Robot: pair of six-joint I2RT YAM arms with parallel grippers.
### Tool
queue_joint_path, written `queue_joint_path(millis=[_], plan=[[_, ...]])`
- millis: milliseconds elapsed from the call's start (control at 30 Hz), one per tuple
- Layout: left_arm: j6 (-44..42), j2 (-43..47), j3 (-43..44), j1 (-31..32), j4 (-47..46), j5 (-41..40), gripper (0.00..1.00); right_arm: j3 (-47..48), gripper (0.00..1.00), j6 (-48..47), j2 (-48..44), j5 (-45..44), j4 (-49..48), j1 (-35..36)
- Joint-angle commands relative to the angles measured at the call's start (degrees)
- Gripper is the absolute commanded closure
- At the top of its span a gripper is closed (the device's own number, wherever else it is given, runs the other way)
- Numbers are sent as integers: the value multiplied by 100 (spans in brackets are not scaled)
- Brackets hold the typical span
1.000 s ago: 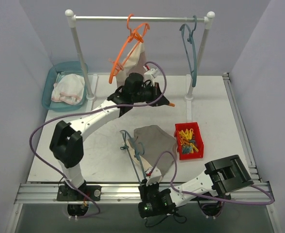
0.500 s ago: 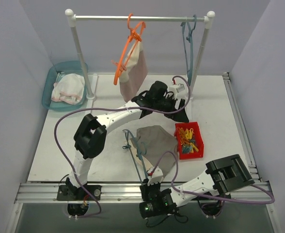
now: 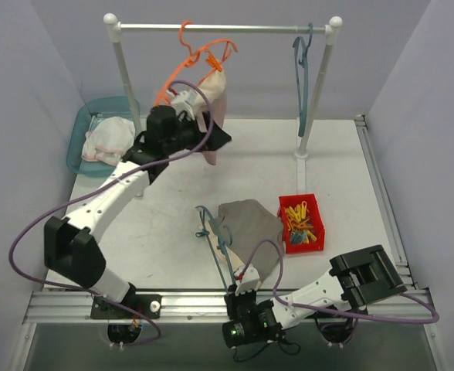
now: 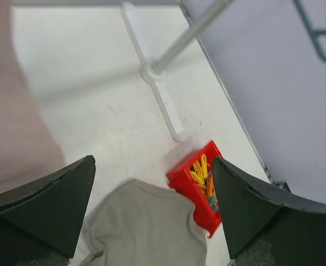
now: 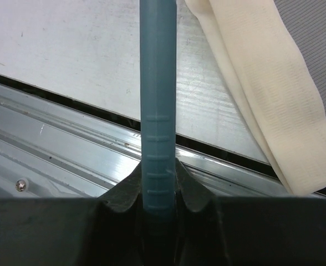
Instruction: Remove the underwear clipped to the hanger
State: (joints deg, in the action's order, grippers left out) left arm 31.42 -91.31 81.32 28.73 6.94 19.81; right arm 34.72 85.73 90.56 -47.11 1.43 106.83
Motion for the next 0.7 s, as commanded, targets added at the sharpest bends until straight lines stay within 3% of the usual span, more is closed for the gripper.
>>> queue_joint_path(millis=[0, 133, 267, 500, 667], plan=[[119, 1122, -554, -69, 17, -723, 6, 175, 100, -100, -276, -351, 384, -92], [224, 1922, -1722, -69, 431, -1285, 6, 211, 100, -250, -443, -395, 481, -180], [575, 2907, -2996, -61, 282, -1436, 6, 237, 100, -399, -540, -404, 577, -276], [646, 3426, -3376, -61, 554, -1304, 6, 316, 100, -549, -522, -342, 630, -408], [707, 3295, -3701, -8, 703, -1445, 6, 500, 100, -707, -382, -360, 622, -505]])
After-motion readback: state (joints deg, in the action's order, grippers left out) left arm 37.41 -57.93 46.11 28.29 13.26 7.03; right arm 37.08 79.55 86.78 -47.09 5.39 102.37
